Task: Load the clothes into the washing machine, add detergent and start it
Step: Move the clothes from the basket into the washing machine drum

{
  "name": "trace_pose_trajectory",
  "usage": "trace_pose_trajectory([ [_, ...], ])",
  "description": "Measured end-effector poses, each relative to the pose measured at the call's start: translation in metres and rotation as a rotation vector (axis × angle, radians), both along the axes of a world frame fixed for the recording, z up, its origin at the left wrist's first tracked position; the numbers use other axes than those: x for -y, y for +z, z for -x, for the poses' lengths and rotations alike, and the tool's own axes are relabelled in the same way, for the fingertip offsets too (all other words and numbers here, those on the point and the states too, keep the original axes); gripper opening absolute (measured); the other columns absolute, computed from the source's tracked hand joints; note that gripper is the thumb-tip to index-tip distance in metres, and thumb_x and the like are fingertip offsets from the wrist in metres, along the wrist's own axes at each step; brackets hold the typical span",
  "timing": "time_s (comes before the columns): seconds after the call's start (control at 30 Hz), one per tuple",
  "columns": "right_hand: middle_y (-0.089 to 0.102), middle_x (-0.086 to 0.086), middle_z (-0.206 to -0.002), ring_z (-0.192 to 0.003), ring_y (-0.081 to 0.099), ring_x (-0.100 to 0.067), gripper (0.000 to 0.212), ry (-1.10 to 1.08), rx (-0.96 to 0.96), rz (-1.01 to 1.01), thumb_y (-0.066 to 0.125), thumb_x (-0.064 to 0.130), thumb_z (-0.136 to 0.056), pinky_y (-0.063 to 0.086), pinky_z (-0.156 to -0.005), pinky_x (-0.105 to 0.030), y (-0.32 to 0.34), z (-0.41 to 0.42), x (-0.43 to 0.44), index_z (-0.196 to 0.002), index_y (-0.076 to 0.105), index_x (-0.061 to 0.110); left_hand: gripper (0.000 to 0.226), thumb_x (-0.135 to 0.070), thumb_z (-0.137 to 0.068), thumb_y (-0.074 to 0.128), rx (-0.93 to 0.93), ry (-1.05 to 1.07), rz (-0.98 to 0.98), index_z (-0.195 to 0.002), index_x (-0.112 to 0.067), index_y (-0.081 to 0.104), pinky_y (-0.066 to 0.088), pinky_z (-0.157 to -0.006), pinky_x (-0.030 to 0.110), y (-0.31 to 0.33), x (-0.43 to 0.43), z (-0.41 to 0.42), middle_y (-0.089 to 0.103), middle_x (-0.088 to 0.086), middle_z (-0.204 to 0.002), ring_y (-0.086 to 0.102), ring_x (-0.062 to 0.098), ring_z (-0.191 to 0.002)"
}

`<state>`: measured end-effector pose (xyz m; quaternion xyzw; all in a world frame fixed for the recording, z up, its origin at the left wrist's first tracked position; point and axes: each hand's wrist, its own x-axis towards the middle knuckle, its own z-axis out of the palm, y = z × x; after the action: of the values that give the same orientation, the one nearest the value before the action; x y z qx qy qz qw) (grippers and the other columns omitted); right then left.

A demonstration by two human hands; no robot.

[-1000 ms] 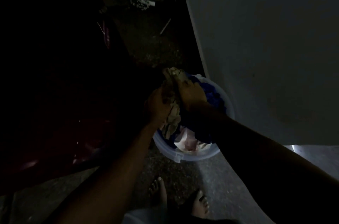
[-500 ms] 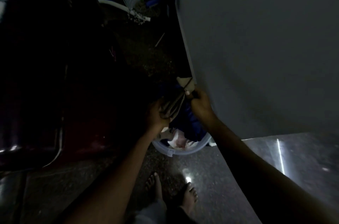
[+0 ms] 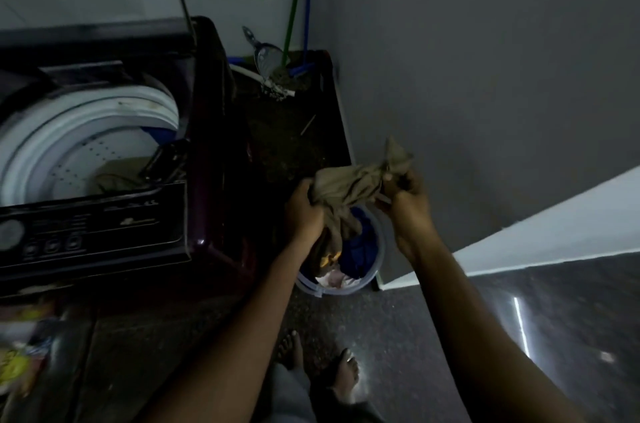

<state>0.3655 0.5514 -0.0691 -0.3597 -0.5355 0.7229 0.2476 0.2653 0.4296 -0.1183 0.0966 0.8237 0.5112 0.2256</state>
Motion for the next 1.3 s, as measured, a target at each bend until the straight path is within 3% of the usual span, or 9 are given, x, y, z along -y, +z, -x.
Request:
trace_pose_trajectory([
  [0.17, 0.063, 0.000, -0.116, -0.110, 0.059, -0.016, 0.047, 0.248, 0.229, -0.167, 0.063, -0.009, -0.083, 0.052, -0.086, -0.022, 0.000, -0.034, 0.020, -0.125, 0.056, 0.012, 0.049, -0.002, -0.078, 0.044, 0.037, -0.051, -0.177, -0.089, -0.046, 0.061, 0.058, -0.084, 0.049, 0.085, -0.007, -0.009, 0.066, -0.009, -0.096, 0.065, 0.021, -0.097],
  [0.27, 0.055, 0.011, -0.119, -0.108, 0.055, -0.004, 0.073, 0.417, 0.282, -0.212, 0.075, -0.003, -0.073, 0.048, -0.084, -0.015, -0.008, -0.031, 0.035, -0.135, 0.042, 0.019, 0.048, 0.005, -0.076, 0.040, -0.003, -0.106, -0.237, -0.096, -0.032, 0.064, 0.058, -0.083, 0.051, 0.119, -0.011, -0.011, 0.069, 0.000, -0.099, 0.066, 0.023, -0.096],
  [0.37, 0.058, 0.007, -0.117, -0.096, 0.056, 0.001, 0.059, 0.367, 0.343, -0.301, 0.071, 0.008, -0.083, 0.044, -0.071, -0.002, -0.021, -0.017, 0.043, -0.134, 0.043, 0.014, 0.047, 0.005, -0.078, 0.038, -0.029, -0.095, -0.291, -0.101, -0.026, 0.065, 0.059, -0.081, 0.051, 0.150, -0.010, -0.003, 0.070, 0.001, -0.100, 0.067, 0.022, -0.095],
  [0.57, 0.065, -0.017, -0.080, -0.071, 0.059, -0.026, 0.021, 0.023, 0.366, -0.256, 0.046, -0.003, -0.089, 0.046, -0.065, -0.040, 0.010, 0.007, 0.023, -0.097, 0.065, 0.001, 0.046, 0.008, -0.080, 0.043, -0.318, -0.050, -0.154, -0.110, -0.017, 0.068, 0.062, -0.063, 0.040, 0.162, 0.036, 0.049, 0.069, 0.006, -0.101, 0.069, 0.024, -0.086],
  [0.7, 0.062, -0.014, -0.081, -0.065, 0.057, -0.019, 0.020, -0.099, 0.184, -0.138, 0.046, -0.006, -0.090, 0.045, -0.056, -0.029, 0.063, 0.039, 0.022, -0.103, 0.062, -0.005, 0.057, 0.011, -0.082, 0.048, -0.536, -0.215, 0.121, -0.129, -0.016, 0.061, 0.054, -0.091, 0.039, 0.142, 0.063, 0.073, 0.063, 0.011, -0.121, 0.062, 0.027, -0.109],
  [0.87, 0.062, -0.016, -0.103, -0.086, 0.060, -0.024, 0.024, -0.022, 0.173, -0.065, 0.047, -0.003, -0.092, 0.053, -0.079, -0.041, 0.108, 0.082, 0.043, -0.110, 0.060, 0.006, 0.099, -0.021, -0.074, 0.080, -0.315, -0.750, 0.164, -0.153, -0.030, 0.021, 0.032, -0.115, 0.038, 0.124, 0.065, 0.085, 0.018, 0.002, -0.157, 0.030, 0.028, -0.142],
  [0.93, 0.061, -0.014, -0.104, -0.083, 0.061, -0.020, 0.027, 0.048, 0.072, 0.039, 0.046, -0.004, -0.093, 0.053, -0.074, -0.033, 0.120, 0.097, 0.054, -0.114, 0.059, 0.006, 0.105, -0.041, -0.072, 0.082, -0.281, -0.719, 0.141, -0.153, -0.031, 0.017, 0.032, -0.113, 0.039, 0.123, 0.061, 0.090, 0.015, 0.000, -0.159, 0.028, 0.027, -0.143],
  [1.1, 0.067, -0.004, -0.112, -0.097, 0.068, -0.017, 0.043, 0.403, -0.159, 0.178, 0.053, -0.010, -0.088, 0.057, -0.074, -0.025, 0.140, 0.108, 0.057, -0.119, 0.059, 0.019, 0.051, -0.040, -0.087, 0.065, -0.381, -0.319, 0.006, -0.135, -0.028, 0.051, 0.051, -0.087, 0.036, 0.136, 0.057, 0.115, 0.065, 0.007, -0.122, 0.061, 0.030, -0.112],
  [1.3, 0.031, 0.014, -0.146, -0.132, 0.035, -0.011, 0.111, 0.368, 0.191, -0.344, 0.089, 0.024, -0.061, 0.041, -0.105, -0.038, 0.106, 0.094, 0.054, -0.150, 0.022, 0.033, 0.032, -0.038, -0.086, 0.068, -0.190, -0.128, -0.229, -0.114, -0.024, 0.068, 0.054, -0.090, 0.041, 0.173, 0.054, 0.147, 0.071, 0.001, -0.108, 0.066, 0.022, -0.101],
])
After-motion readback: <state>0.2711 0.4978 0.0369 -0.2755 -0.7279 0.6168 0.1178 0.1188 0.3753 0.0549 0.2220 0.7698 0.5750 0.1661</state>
